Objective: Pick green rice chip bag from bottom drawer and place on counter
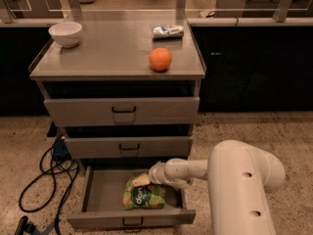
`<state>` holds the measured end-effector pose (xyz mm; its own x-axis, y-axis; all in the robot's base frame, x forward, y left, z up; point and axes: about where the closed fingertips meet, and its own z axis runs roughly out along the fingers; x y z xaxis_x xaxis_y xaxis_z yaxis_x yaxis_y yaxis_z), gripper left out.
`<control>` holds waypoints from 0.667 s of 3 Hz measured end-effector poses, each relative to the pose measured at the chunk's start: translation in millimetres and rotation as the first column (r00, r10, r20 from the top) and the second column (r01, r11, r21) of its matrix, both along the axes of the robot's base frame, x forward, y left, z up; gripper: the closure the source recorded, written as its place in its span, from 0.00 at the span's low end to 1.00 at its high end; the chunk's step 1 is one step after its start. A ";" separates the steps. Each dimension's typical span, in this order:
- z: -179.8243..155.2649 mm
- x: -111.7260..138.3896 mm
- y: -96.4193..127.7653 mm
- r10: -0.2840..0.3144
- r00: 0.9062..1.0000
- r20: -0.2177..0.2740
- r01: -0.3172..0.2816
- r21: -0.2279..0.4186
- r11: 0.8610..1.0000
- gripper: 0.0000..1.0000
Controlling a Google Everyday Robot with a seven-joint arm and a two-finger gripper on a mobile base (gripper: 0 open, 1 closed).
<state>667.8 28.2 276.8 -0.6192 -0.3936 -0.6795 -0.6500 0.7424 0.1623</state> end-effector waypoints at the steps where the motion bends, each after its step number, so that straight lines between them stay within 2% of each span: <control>1: 11.1 29.5 3.1 0.113 0.993 0.025 -0.111 -0.051 0.993 0.00; 2: 8.5 28.3 3.2 0.113 0.993 0.025 -0.111 -0.051 0.993 0.00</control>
Offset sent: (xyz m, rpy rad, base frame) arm 0.0333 0.0035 0.0170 -0.0495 -0.0274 0.1121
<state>696.1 31.5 285.3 -0.5509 -0.4928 -0.6736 -0.7331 0.6714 0.1084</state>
